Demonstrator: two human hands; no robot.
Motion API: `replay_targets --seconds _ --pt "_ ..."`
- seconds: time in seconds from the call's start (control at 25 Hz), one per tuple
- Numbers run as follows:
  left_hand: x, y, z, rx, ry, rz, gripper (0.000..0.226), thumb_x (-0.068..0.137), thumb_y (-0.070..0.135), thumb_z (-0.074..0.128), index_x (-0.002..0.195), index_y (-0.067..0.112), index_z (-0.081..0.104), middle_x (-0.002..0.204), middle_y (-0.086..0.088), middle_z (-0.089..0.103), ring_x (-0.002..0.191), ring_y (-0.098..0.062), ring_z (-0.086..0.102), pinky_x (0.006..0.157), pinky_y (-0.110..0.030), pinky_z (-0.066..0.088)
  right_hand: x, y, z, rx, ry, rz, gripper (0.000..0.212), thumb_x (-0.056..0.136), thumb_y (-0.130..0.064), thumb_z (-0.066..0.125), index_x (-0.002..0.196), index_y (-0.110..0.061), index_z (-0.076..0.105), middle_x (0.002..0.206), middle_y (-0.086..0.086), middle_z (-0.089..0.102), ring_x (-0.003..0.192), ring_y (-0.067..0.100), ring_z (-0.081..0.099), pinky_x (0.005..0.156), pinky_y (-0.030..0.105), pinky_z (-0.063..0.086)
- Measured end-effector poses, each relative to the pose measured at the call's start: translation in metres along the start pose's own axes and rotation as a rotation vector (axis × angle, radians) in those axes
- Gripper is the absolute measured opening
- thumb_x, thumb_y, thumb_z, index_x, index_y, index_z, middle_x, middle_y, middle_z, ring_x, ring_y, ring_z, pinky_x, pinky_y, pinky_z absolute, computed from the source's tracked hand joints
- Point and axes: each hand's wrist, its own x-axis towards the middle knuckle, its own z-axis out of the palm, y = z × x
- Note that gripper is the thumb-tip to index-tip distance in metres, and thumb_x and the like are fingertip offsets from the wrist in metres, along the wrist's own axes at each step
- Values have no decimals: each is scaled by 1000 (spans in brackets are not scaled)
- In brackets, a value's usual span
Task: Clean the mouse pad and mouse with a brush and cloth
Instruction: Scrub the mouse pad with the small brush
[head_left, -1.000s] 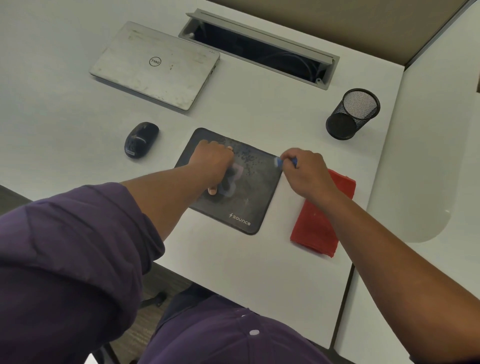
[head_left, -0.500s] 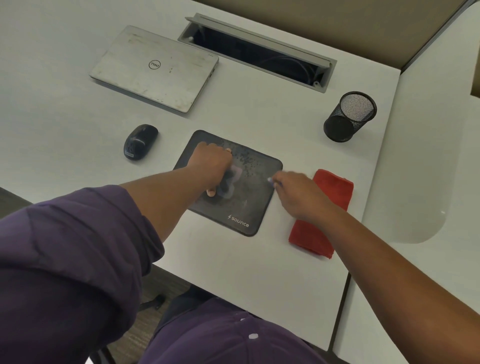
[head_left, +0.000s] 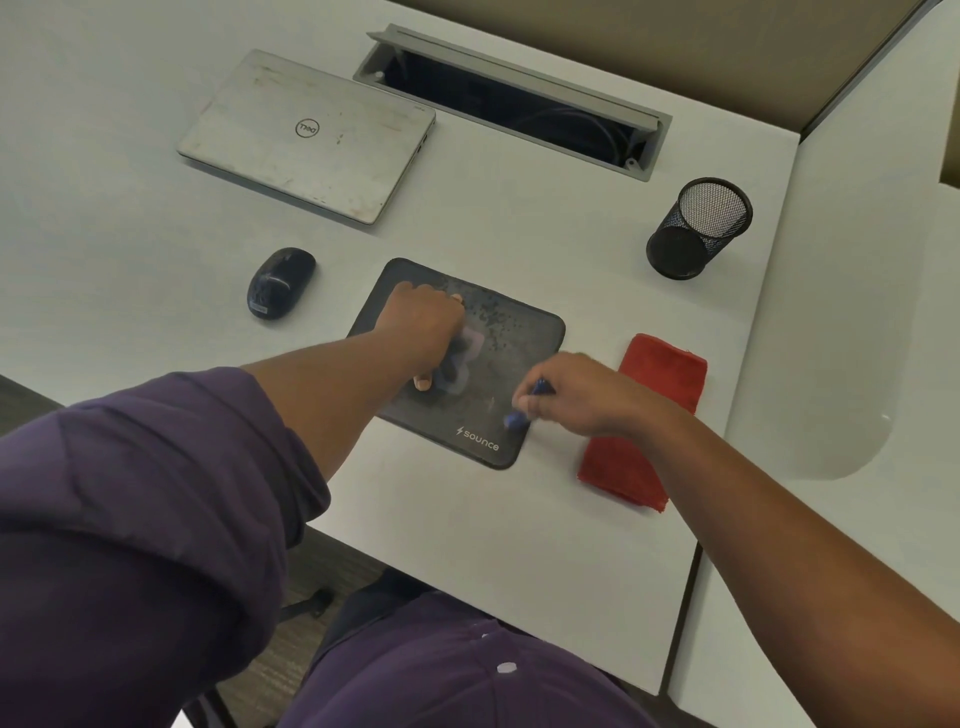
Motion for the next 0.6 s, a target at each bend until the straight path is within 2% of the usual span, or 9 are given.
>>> replay_targets --seconds 0.04,0.08,0.2,0.28,0.36,0.4,0.44,0.52,0.6 --pt "1 0 0 -2 5 1 91 46 24 96 127 15 53 77 5 50 97 -24 58 71 -34 30 -4 -1 2 54 -34 0 10 90 -23 65 91 -22 75 81 -18 74 81 -1 68 70 19 48" --pt "1 0 1 -1 12 2 93 46 24 96 127 14 52 78 5 50 97 -25 58 71 -34 30 -7 -1 3 84 34 -6 11 91 -23 64 92 -23 75 80 -17 74 81 1 67 68 17 47" --pt "3 0 4 13 15 7 95 47 28 97 129 15 52 90 2 60 98 -24 58 72 -34 30 -4 -2 6 -20 425 -16 21 100 -22 54 108 -15 72 103 -3 71 95 15 62 86 32 49" --pt "3 0 4 15 15 9 90 48 28 96 126 15 53 87 3 57 94 -24 57 72 -34 31 -3 -1 11 -86 333 3 21 101 -22 51 104 -15 70 101 1 71 95 17 63 84 38 49" --pt "4 0 3 3 12 13 84 50 27 95 123 15 55 92 4 60 92 -23 56 72 -34 32 -7 0 17 34 119 13 19 98 -26 53 88 -24 68 80 -13 72 75 -3 62 71 31 46" --pt "4 -1 3 4 10 16 82 51 28 95 123 16 56 102 3 64 95 -23 57 73 -34 32 -11 -1 19 102 94 8 19 96 -28 54 83 -25 67 73 -18 70 68 -6 60 66 27 44" --pt "4 -1 4 9 11 17 84 52 29 95 125 17 56 111 2 66 99 -23 58 74 -34 32 -12 -2 21 153 155 -22 19 95 -29 54 82 -25 68 72 -20 69 66 -5 59 63 26 42" --pt "3 -1 4 17 18 10 92 49 29 97 129 15 53 110 1 67 104 -24 59 74 -34 33 -11 -1 25 122 400 -77 20 97 -29 53 90 -20 70 82 -10 72 75 6 63 68 32 48" --pt "2 0 3 15 16 4 96 46 29 97 129 14 52 102 1 66 102 -24 59 74 -33 33 -10 -1 30 24 414 -50 21 98 -28 53 95 -16 71 89 -2 73 86 19 65 76 36 50"
